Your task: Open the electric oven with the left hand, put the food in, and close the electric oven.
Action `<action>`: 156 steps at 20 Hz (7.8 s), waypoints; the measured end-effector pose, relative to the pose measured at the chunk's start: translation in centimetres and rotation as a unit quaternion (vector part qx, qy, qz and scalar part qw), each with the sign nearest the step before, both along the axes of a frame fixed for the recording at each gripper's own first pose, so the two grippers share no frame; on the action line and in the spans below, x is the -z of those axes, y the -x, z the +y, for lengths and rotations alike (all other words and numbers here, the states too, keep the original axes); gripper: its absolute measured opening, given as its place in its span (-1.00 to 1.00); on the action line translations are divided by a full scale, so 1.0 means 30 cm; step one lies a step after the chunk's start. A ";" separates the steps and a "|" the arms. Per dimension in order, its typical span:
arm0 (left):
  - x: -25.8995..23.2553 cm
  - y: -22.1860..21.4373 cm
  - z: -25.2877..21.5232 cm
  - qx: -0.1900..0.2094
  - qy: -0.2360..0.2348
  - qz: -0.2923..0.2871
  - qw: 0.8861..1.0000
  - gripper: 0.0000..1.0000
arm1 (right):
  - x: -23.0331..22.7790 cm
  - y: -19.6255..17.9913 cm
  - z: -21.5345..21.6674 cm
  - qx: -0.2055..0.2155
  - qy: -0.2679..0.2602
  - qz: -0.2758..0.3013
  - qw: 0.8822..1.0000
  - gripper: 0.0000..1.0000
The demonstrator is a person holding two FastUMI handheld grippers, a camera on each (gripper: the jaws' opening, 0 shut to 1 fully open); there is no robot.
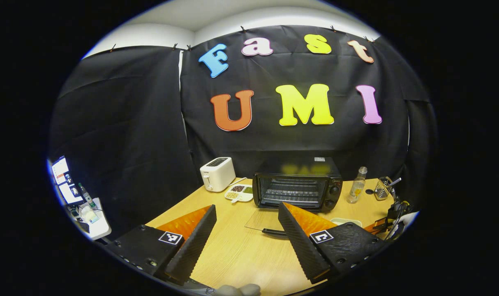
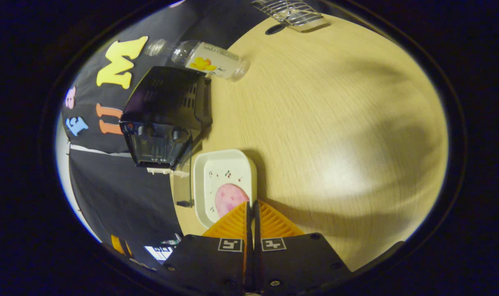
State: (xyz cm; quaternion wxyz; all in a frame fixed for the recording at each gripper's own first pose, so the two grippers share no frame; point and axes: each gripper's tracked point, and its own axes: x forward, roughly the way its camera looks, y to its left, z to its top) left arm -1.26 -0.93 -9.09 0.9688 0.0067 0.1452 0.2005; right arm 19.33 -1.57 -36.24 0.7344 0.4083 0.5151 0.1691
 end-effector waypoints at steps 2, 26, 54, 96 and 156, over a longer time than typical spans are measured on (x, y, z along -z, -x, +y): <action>-0.012 -0.007 0.007 0.004 0.000 -0.001 1.000 0.93 | -0.034 -0.005 -0.005 0.033 -0.006 -0.006 0.999 -0.93; -0.029 0.144 0.543 0.075 -0.008 -0.017 0.997 0.94 | -0.289 0.072 0.875 0.254 -0.088 0.011 0.963 -0.92; 0.013 0.173 0.691 -0.061 0.008 -0.001 0.998 0.94 | -0.365 -0.557 0.836 0.303 -0.111 -0.097 0.942 -0.58; 0.445 -0.153 -0.108 0.182 0.038 0.042 0.982 0.94 | -0.944 0.584 -0.284 0.147 0.407 -0.443 0.785 0.99; 0.465 -0.724 -0.132 0.219 0.052 0.050 0.973 0.94 | -0.798 0.715 -0.286 0.242 0.452 -0.313 0.800 1.00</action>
